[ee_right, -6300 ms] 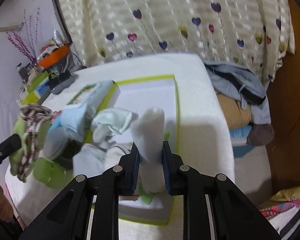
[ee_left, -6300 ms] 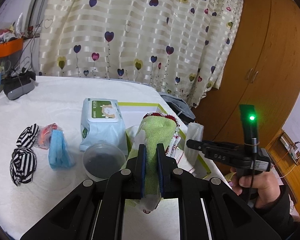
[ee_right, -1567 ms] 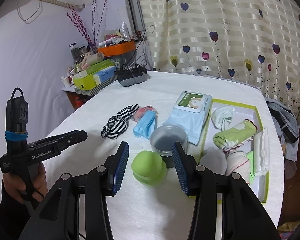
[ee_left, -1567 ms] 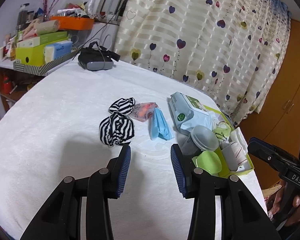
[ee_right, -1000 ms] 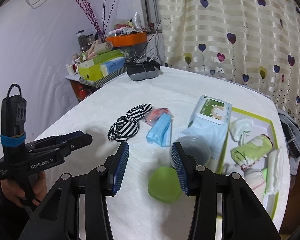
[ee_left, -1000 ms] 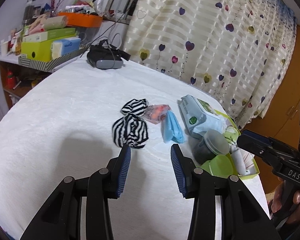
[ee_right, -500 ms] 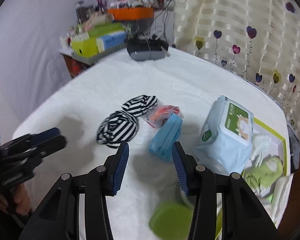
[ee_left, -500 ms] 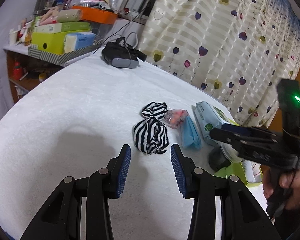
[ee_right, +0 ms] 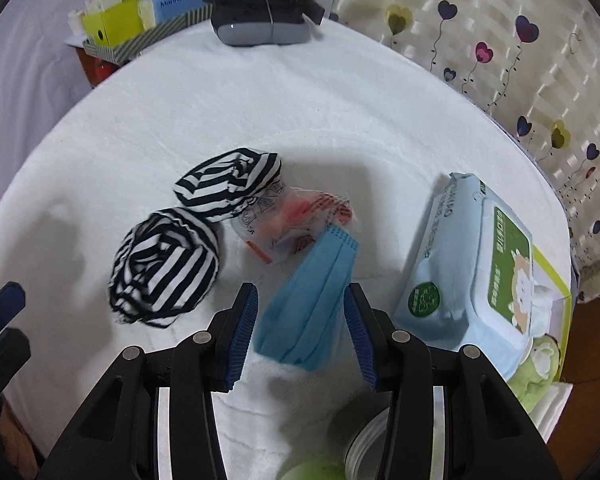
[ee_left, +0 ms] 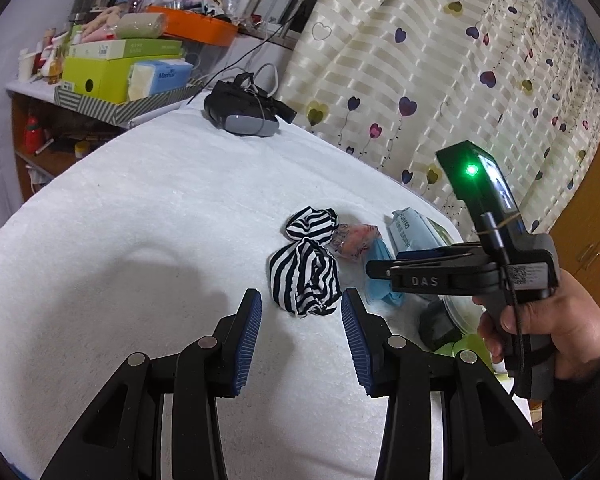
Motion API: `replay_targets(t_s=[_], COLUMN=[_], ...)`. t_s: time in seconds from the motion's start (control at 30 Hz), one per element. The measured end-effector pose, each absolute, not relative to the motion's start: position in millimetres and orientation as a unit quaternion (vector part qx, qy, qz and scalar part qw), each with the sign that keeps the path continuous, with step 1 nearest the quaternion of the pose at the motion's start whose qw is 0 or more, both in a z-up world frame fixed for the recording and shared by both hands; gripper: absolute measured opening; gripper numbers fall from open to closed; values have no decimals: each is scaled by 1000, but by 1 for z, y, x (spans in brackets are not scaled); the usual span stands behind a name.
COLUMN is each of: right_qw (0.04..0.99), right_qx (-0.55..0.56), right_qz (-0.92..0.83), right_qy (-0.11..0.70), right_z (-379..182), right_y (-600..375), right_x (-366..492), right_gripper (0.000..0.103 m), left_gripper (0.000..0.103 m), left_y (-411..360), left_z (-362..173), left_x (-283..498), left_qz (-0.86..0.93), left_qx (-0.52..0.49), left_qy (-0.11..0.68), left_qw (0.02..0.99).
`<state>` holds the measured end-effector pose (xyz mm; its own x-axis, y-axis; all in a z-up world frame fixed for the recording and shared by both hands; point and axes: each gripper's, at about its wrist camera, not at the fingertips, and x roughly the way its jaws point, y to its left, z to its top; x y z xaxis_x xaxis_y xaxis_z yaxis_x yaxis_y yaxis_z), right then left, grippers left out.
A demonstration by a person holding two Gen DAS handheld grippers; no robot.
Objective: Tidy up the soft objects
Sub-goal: 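Reach the right gripper to the blue face mask and close on it, then close the left gripper on a striped sock while the right gripper holds the blue mask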
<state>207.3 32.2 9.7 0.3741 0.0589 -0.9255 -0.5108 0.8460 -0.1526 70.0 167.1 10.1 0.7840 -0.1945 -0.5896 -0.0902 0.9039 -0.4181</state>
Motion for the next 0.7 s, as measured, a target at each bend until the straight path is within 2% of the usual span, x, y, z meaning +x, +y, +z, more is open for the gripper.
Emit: replay_targets(t_s=[0.23,0.27,0.3,0.43,0.7], right_qw=[784,784,785,794,830], right_qx=[-258,-264,-269,-265,-201], right_qz=[167,167,167,170,209], right_qy=[539,536,532,519,476], right_z=[-7,-8,-8,-1,36], right_y=[42,43,43,37,17], right_x=[213,213,212,209,184], right_gripper=[45,41,31,14,13], left_gripper=[40,40,40,40,40], left_y=[164,163,163,161,159], left_z=[11,11,11,11,12], left_x=[71,72,73,71,78], left_qz=[-31,-31,-31,-31,-31], left_qx=[-214,-213,-213,-212,-197], left_qy=[327,328,328,328,332], left_qw=[920,920,920,920,922])
